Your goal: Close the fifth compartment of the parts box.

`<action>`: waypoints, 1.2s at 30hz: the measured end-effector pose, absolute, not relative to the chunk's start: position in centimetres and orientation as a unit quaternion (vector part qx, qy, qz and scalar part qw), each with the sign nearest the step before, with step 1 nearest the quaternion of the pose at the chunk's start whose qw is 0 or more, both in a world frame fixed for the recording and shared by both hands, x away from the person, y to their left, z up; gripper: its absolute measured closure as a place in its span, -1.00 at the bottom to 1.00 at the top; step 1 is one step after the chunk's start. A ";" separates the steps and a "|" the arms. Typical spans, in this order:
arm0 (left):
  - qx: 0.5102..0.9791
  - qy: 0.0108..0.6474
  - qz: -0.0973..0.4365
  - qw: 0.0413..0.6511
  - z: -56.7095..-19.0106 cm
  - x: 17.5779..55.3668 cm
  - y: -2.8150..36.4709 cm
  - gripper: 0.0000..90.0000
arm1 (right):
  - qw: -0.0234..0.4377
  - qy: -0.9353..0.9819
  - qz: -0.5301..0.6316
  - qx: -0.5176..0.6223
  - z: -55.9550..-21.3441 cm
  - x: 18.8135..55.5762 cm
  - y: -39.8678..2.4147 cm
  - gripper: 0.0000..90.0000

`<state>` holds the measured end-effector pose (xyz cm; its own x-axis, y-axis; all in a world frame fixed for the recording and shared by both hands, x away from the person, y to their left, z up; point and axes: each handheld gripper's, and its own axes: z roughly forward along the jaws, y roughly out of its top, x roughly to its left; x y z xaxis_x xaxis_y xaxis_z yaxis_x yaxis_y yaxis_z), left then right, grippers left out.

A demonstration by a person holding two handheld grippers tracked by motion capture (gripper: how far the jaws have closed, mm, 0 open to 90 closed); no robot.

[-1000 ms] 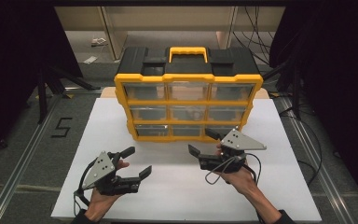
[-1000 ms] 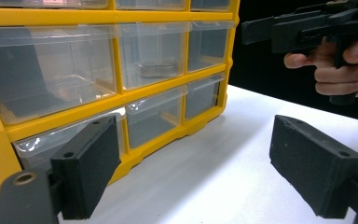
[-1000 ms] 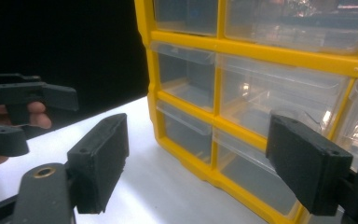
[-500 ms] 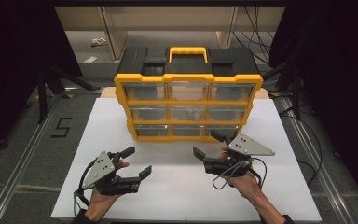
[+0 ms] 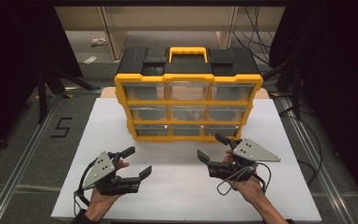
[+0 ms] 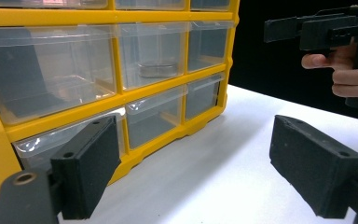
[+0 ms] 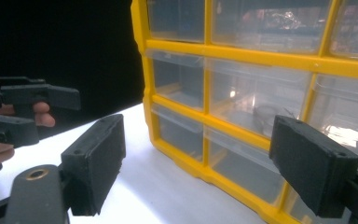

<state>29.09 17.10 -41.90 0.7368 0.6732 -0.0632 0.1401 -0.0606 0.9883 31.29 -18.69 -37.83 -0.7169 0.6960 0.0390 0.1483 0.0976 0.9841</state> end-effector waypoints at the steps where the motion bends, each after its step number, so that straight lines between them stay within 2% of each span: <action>1: 0.696 0.292 0.215 0.620 -41.9 29.1 17.1 -0.66 | 0.229 0.706 0.599 0.301 -37.9 31.2 -18.7 -0.58; 36: 0.697 0.289 0.213 0.621 -41.9 29.0 17.1 -0.66 | 0.238 0.702 0.596 0.309 -38.9 28.8 -20.7 -0.65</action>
<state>29.02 17.13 -41.86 0.7425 0.6670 -0.0612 0.1376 -0.0624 0.9885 28.84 -20.70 -38.89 -0.6960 0.7173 0.0344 0.1504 0.0987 0.9837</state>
